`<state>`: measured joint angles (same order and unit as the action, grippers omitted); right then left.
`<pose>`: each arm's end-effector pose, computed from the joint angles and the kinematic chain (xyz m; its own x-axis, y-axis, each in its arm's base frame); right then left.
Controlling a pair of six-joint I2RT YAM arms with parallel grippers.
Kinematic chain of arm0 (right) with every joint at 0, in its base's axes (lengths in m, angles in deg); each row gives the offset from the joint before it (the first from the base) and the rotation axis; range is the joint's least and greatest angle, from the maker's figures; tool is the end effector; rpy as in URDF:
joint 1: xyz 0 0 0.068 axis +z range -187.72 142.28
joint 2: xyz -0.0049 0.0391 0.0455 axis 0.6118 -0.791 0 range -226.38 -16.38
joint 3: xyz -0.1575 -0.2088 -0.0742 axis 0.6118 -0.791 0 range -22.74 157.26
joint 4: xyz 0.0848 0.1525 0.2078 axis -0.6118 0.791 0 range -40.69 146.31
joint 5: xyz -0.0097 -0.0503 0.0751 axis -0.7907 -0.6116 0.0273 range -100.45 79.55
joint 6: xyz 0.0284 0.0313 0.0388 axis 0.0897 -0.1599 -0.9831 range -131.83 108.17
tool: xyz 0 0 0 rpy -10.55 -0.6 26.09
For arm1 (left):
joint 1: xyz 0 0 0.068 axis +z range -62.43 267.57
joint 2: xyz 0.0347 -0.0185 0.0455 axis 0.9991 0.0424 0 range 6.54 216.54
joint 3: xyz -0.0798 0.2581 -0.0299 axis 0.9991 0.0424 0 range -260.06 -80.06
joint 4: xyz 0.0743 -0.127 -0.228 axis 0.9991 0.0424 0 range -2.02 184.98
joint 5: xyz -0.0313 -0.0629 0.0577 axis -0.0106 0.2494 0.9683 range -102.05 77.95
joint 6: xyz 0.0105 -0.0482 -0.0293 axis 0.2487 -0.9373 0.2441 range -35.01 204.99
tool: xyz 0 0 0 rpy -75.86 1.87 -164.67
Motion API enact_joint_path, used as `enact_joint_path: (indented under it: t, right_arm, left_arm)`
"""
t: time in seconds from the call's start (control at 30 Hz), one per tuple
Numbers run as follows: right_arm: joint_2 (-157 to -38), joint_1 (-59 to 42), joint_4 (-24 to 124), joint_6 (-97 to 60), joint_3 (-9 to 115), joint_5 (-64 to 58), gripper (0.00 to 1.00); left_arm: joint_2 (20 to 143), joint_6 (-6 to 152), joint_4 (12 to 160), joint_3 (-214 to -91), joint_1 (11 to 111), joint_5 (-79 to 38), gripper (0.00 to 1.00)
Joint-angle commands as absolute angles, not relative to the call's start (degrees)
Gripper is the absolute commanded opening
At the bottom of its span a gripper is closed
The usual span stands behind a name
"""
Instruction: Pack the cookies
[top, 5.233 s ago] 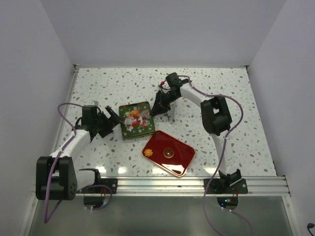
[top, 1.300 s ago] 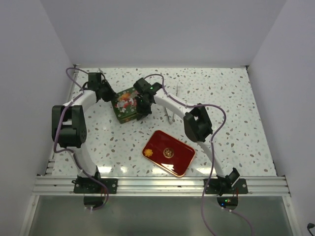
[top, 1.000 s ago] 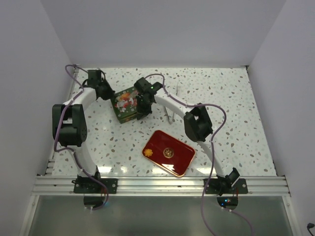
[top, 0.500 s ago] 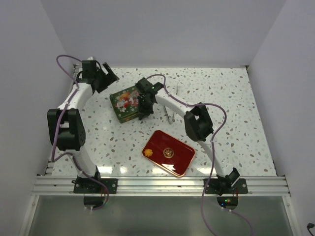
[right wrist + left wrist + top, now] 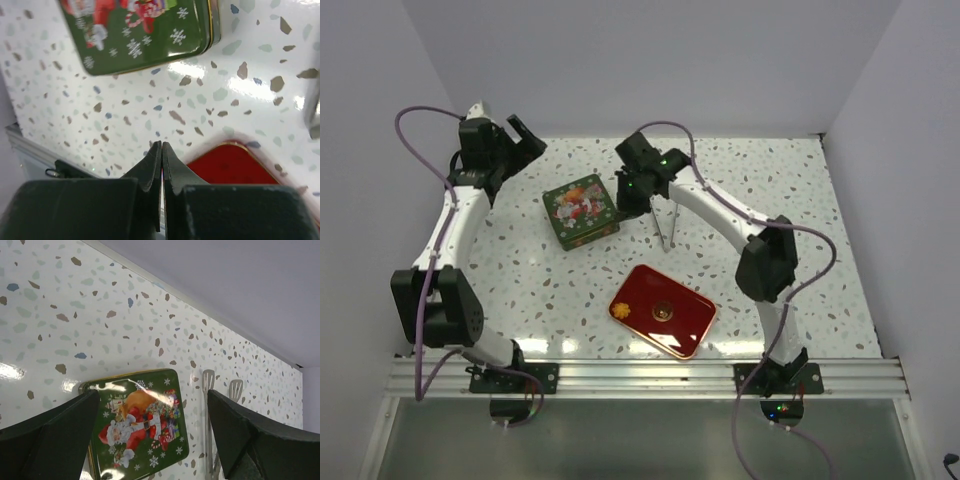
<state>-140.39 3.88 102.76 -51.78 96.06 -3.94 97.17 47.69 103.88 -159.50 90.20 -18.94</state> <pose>0.3607 0.3265 0.2704 -0.9415 0.0173 -0.3366 -0.1294 0.9036 0.4083 0.3868 0.0129 0.3337 -0.3990 -0.6206 -0.6750 -0.2270 0.7801 -0.5830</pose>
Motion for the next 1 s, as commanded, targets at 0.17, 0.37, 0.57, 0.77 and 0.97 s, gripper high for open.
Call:
enact_joint_path:
  t: [0.17, 0.37, 0.57, 0.77, 0.97]
  right_arm:
    - [-116.42, 5.69, 98.37, -46.64, 81.36, -6.67, 0.0]
    - [-98.49, 7.72, 90.29, -44.97, 64.99, -7.11, 0.17]
    - [-85.39, 7.72, 88.24, -44.7, 55.49, -6.76, 0.45]
    - [-75.3, 7.81, 92.72, -42.86, 52.85, -8.68, 0.63]
    - [-68.59, 7.81, 96.07, -42.68, 50.82, -12.38, 0.7]
  left_arm:
    - [82.48, 48.34, 96.15, -143.88, 90.64, -16.36, 0.95]
    - [73.26, 55.36, 99.4, -138.69, 90.56, -7.87, 0.94]
    - [63.5, 55.99, 98.44, -124.48, 90.56, 0.77, 0.94]
    - [52.34, 58.97, 90.54, -107.52, 90.47, 11.47, 0.95]
    - [45.03, 69.58, 75.62, -94.15, 90.55, 19.24, 0.98]
